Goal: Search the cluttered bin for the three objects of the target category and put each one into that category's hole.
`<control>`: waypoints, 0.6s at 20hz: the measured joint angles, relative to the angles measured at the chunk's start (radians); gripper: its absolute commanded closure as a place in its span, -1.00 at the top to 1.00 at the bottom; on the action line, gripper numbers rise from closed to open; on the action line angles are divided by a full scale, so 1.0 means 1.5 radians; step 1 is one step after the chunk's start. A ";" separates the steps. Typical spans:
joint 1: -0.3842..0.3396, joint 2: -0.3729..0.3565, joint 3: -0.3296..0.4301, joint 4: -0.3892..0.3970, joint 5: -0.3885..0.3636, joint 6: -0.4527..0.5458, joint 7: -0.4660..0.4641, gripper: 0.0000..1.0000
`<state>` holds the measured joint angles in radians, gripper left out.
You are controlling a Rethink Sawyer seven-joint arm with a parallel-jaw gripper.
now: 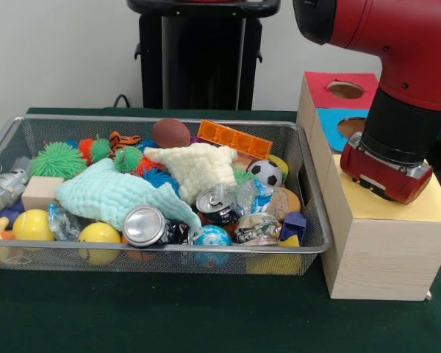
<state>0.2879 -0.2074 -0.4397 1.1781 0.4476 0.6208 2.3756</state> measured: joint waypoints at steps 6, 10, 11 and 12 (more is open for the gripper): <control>0.012 -0.003 -0.015 -0.005 0.001 0.019 0.005 -1.00; 0.015 -0.016 -0.022 -0.005 0.001 0.051 0.006 -1.00; 0.015 -0.020 -0.024 -0.005 0.001 0.062 0.006 -1.00; 0.015 -0.024 -0.026 -0.005 0.001 0.068 0.006 -1.00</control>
<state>0.3111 -0.2427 -0.4782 1.1713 0.4493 0.7222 2.3841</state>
